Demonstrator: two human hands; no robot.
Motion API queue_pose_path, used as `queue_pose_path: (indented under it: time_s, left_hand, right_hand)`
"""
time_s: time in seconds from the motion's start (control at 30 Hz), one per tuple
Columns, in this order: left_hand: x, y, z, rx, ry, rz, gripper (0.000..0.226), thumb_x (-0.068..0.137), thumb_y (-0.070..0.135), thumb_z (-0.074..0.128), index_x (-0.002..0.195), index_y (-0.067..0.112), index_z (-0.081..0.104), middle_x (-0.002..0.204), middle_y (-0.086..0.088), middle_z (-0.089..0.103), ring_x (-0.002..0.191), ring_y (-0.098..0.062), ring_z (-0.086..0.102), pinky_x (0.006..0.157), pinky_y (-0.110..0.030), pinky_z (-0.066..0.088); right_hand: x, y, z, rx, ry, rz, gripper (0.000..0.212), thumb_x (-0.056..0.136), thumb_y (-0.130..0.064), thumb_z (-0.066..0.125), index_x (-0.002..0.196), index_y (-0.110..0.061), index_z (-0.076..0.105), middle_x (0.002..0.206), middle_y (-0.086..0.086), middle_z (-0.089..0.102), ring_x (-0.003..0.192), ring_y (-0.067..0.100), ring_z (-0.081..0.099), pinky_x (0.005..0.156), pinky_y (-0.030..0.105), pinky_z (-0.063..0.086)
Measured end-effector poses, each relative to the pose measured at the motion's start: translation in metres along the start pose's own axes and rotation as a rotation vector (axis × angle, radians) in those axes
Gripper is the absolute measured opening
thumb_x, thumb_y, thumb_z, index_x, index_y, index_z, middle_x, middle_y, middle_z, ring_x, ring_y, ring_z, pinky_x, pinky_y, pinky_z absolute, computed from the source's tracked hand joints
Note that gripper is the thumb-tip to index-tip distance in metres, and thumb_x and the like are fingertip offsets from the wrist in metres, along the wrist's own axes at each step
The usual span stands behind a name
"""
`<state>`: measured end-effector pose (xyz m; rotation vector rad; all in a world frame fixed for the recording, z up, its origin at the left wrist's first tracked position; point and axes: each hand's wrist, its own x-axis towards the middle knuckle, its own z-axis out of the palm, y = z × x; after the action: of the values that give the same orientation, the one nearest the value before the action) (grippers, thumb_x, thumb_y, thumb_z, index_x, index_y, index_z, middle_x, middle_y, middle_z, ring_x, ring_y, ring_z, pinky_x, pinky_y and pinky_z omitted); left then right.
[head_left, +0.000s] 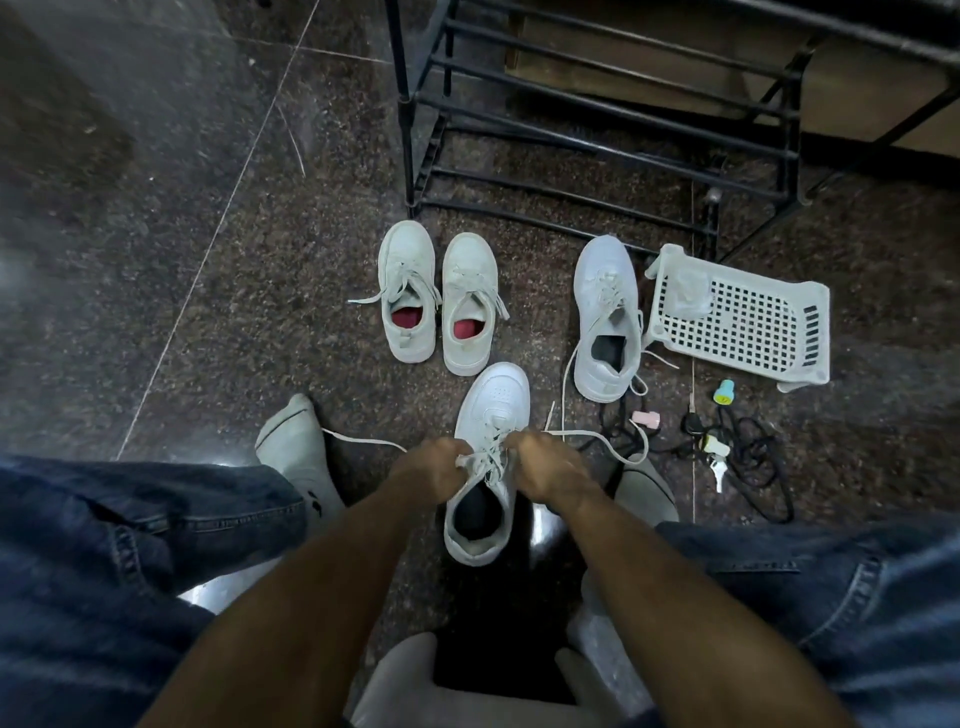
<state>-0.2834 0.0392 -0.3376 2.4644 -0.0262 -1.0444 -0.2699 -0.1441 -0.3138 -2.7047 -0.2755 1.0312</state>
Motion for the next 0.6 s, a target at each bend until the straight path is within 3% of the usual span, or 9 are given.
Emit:
queue_pose_path:
  time_s: [0.13, 0.23, 0.43, 0.5, 0.6]
  left_hand:
    - [-0.003, 0.01, 0.015, -0.022, 0.175, -0.025, 0.017, 0.091, 0.028, 0.052, 0.093, 0.02, 0.066, 0.1, -0.01, 0.069, 0.095, -0.032, 0.064, 0.076, -0.037, 0.049]
    - [0.001, 0.005, 0.015, -0.087, 0.223, 0.018, 0.019, 0.092, 0.033, 0.054, 0.091, 0.021, 0.068, 0.096, -0.009, 0.07, 0.091, -0.032, 0.064, 0.074, -0.037, 0.051]
    - [0.004, -0.003, -0.012, -0.2, 0.234, 0.137, 0.028, 0.09, 0.038, 0.053, 0.081, 0.015, 0.066, 0.074, -0.004, 0.068, 0.074, -0.024, 0.064, 0.065, -0.037, 0.051]
    - [0.004, 0.0, -0.024, -0.063, 0.24, 0.061, 0.026, 0.09, 0.038, 0.054, 0.082, 0.016, 0.065, 0.08, -0.005, 0.068, 0.081, -0.027, 0.066, 0.069, -0.034, 0.05]
    - [0.008, -0.01, -0.037, 0.14, 0.186, -0.165, 0.024, 0.089, 0.035, 0.056, 0.104, 0.021, 0.068, 0.107, -0.006, 0.066, 0.101, -0.028, 0.064, 0.086, -0.039, 0.052]
  right_hand:
    - [0.002, -0.008, 0.01, 0.0, 0.157, 0.044, 0.03, 0.09, -0.013, 0.047, 0.12, -0.019, 0.05, 0.121, 0.007, 0.057, 0.106, 0.032, 0.06, 0.082, 0.041, 0.048]
    - [0.007, -0.006, 0.006, 0.019, 0.15, 0.001, 0.043, 0.089, -0.008, 0.046, 0.13, -0.021, 0.045, 0.126, 0.005, 0.05, 0.11, 0.031, 0.058, 0.085, 0.042, 0.047]
    - [0.015, 0.002, -0.004, -0.044, 0.127, -0.101, 0.018, 0.091, -0.017, 0.049, 0.106, -0.015, 0.058, 0.111, 0.005, 0.053, 0.104, 0.028, 0.057, 0.082, 0.037, 0.048]
    - [0.013, 0.01, -0.01, -0.069, 0.105, -0.092, 0.017, 0.089, -0.019, 0.05, 0.103, -0.015, 0.06, 0.11, 0.006, 0.059, 0.106, 0.027, 0.057, 0.082, 0.036, 0.048]
    - [0.006, 0.029, -0.02, -0.153, -0.014, -0.03, 0.015, 0.083, -0.017, 0.052, 0.091, -0.022, 0.064, 0.105, 0.005, 0.065, 0.102, 0.028, 0.061, 0.083, 0.035, 0.05]
